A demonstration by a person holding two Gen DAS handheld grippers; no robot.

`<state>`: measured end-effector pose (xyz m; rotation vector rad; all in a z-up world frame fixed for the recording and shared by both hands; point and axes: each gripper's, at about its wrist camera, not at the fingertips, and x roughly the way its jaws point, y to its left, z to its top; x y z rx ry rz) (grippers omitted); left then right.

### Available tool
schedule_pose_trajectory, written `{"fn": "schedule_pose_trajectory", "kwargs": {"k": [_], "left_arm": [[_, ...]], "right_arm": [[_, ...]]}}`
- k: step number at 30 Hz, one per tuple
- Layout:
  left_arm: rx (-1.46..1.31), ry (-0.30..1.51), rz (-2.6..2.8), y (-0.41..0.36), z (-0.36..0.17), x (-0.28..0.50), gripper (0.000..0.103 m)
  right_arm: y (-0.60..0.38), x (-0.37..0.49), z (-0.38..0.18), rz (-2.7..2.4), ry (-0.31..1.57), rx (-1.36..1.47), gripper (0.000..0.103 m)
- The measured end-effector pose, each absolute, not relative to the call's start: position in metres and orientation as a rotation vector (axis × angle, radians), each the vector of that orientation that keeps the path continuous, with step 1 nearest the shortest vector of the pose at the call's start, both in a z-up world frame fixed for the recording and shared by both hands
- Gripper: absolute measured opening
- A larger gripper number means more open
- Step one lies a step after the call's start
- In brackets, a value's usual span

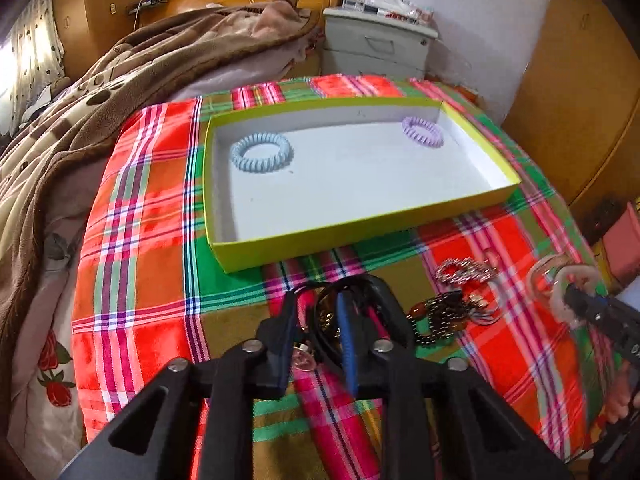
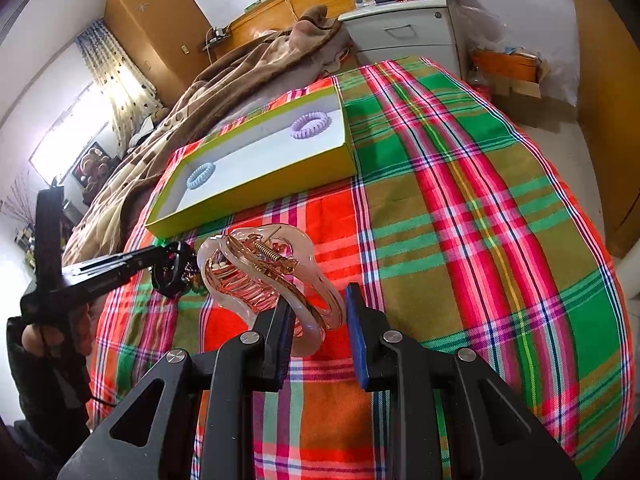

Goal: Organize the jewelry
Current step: 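Grasp the black watch band with the left tool while the right tool holds the clip, then carry the watch band and claw clip over the box lid, right tool releasing the clip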

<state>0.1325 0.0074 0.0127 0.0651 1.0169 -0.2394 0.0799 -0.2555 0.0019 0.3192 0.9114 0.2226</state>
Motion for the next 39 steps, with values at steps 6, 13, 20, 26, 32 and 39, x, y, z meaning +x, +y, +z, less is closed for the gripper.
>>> {"fn": "schedule_pose_trajectory", "kwargs": {"k": [6,13,20,26,32,39], "left_arm": [[0.096,1.021,-0.247,0.001,0.009,0.132,0.018],[0.136,1.019,-0.245,-0.004,0.008,0.134,0.017],[0.191,1.027,-0.246,-0.011,0.006,0.140,0.015],[0.132,1.023,-0.244,-0.003,0.007,0.139,0.009],[0.064,0.997,-0.256,0.006,0.016,0.131,0.009],[0.015,0.981,-0.266,0.013,0.025,0.124,0.009]], "right_arm": [[-0.257,0.081,0.000,0.215,0.909,0.325,0.026],[-0.258,0.080,0.001,0.212,0.899,0.330,0.026],[-0.260,0.077,0.003,0.205,0.890,0.338,0.026],[-0.260,0.076,0.005,0.200,0.887,0.338,0.026],[-0.258,0.076,0.006,0.197,0.885,0.337,0.026],[-0.257,0.077,0.014,0.194,0.863,0.336,0.026]]}}
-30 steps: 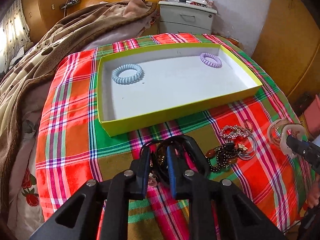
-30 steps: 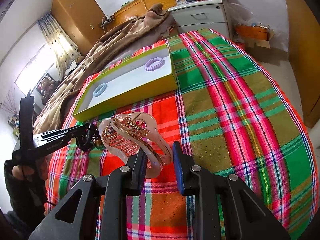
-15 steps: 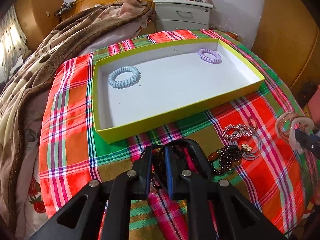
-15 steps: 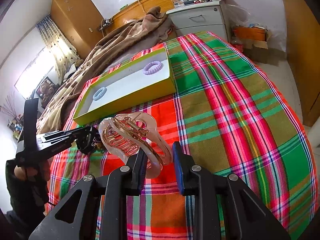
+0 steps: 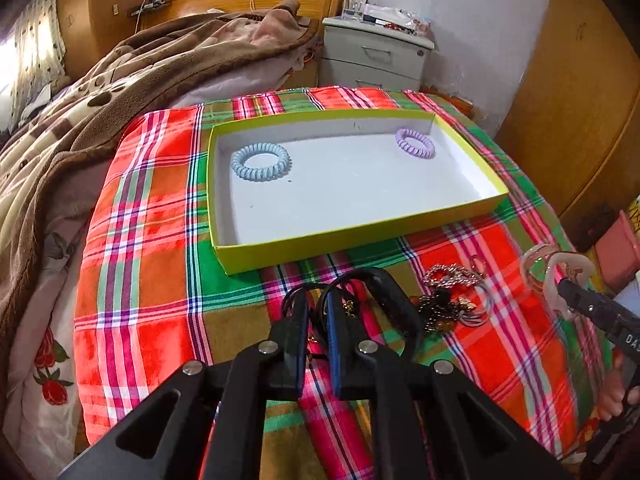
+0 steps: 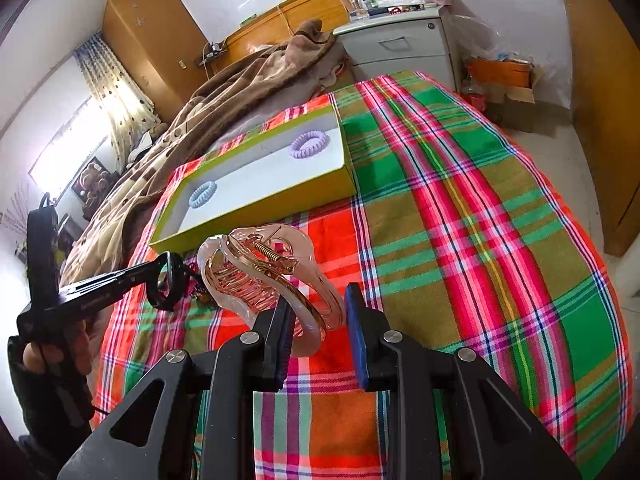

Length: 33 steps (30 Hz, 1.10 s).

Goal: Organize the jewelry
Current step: 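Carry the watch band and claw clip over the box lid, right tool releasing the clip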

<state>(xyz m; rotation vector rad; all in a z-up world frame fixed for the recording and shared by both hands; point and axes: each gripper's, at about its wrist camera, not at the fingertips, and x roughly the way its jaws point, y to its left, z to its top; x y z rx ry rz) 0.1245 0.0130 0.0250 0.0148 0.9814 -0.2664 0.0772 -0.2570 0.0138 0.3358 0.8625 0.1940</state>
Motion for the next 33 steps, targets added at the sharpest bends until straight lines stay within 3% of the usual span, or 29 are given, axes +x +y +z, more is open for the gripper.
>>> {"fn": "schedule_pose_trajectory", "kwargs": {"k": [19,33], "left_arm": [[-0.045,0.907,-0.224,0.036,0.060,0.137,0.010],[-0.076,0.938,-0.209,0.040,0.055,0.192,0.010]], "right_arm": [[-0.235,0.130,0.040,0.220,0.824,0.296,0.026],[-0.211,0.216,0.028,0.243,0.915,0.266,0.026]]}}
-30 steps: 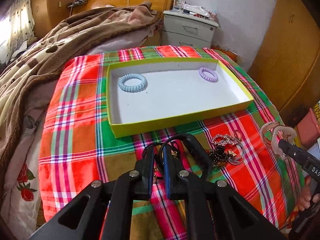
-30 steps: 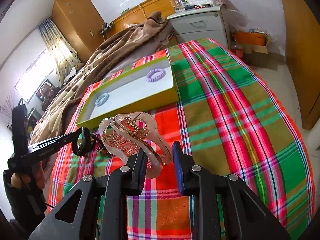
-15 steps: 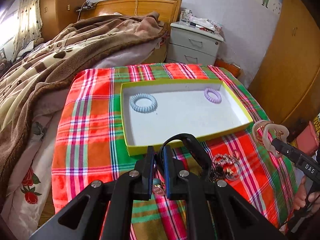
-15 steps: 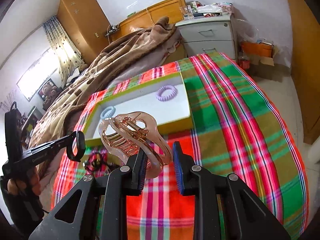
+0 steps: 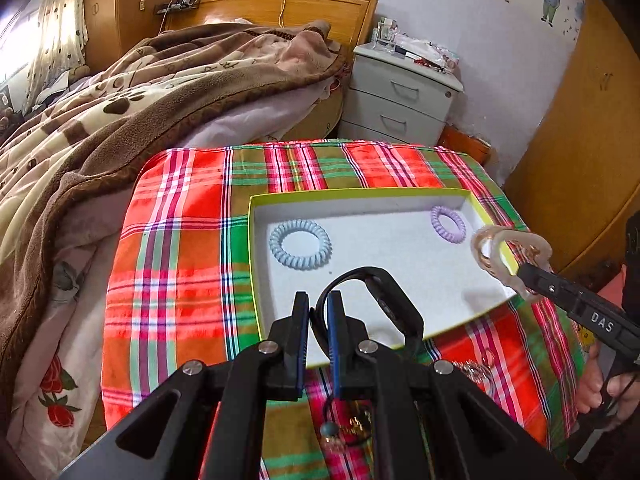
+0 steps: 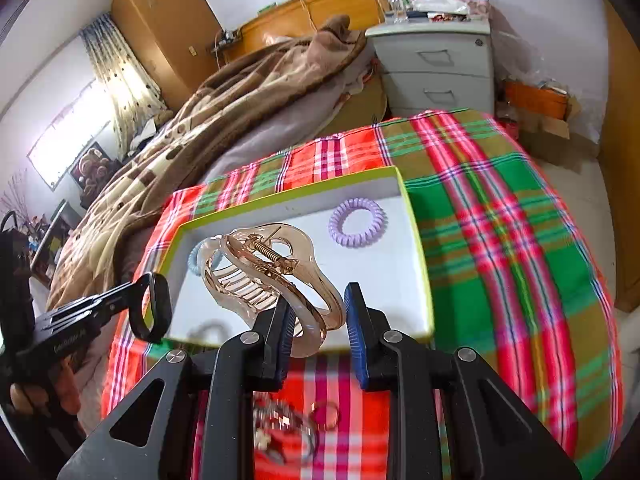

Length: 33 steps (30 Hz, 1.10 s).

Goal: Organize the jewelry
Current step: 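Carry the watch band and claw clip over the box lid, right tool releasing the clip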

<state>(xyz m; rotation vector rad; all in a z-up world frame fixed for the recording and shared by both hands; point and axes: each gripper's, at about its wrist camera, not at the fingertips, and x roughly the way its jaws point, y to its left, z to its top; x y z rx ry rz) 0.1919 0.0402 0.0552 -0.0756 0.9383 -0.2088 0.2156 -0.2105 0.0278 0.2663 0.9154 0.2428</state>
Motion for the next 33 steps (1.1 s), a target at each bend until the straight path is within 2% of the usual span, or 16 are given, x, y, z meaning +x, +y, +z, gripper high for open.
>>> {"fn": "schedule_pose_trajectory", "kwargs": {"k": [15,33], "left_arm": [[-0.095,1.009,-0.189,0.040,0.024,0.240,0.010],[-0.116,1.048,-0.189,0.044,0.009,0.253,0.010]], "right_arm": [[-0.198,0.285,0.000,0.262,1.048,0.322,0.026],[-0.201,0.306,-0.007,0.224,1.108,0.347,0.026]]}}
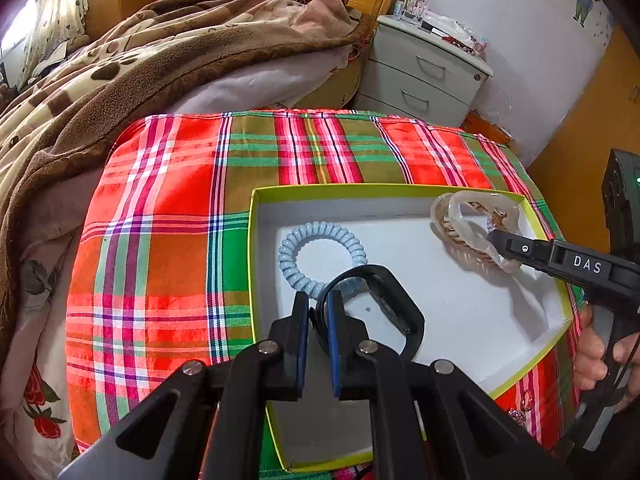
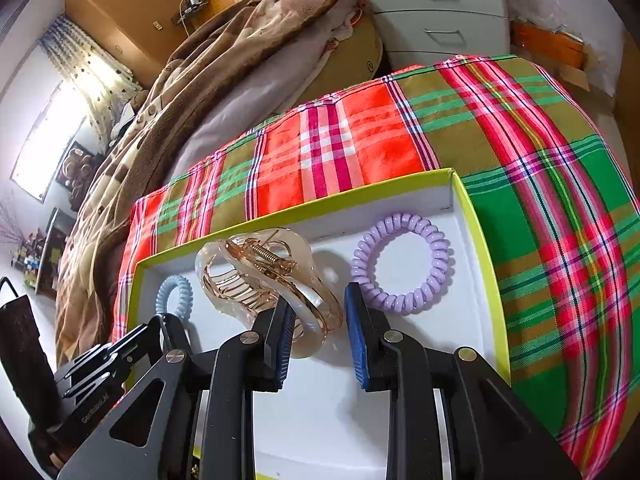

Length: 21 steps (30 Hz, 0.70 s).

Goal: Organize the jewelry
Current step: 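Carry the watch band and claw clip over the box lid, right tool releasing the clip, then lower the black watch band into the box lid and open the left tool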

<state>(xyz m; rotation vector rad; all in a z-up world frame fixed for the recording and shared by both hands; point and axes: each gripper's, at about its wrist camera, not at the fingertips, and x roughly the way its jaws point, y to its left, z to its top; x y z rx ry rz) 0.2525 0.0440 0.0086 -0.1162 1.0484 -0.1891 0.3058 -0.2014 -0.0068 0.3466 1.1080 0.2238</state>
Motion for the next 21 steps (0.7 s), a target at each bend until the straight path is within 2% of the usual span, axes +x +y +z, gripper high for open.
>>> {"fn": "schedule_pose_trajectory", "kwargs": {"k": [13,21], "left_arm": [[-0.123,1.053,-0.181,0.043,0.007,0.254,0.010],[-0.122,1.056,-0.181,0.042,0.010,0.254,0.010]], "right_arm": [[-0.192,0.308,-0.001,0.200,1.069,0.261,0.027],[-0.191,0.306,0.002,0.191,1.044,0.235,0.035]]}}
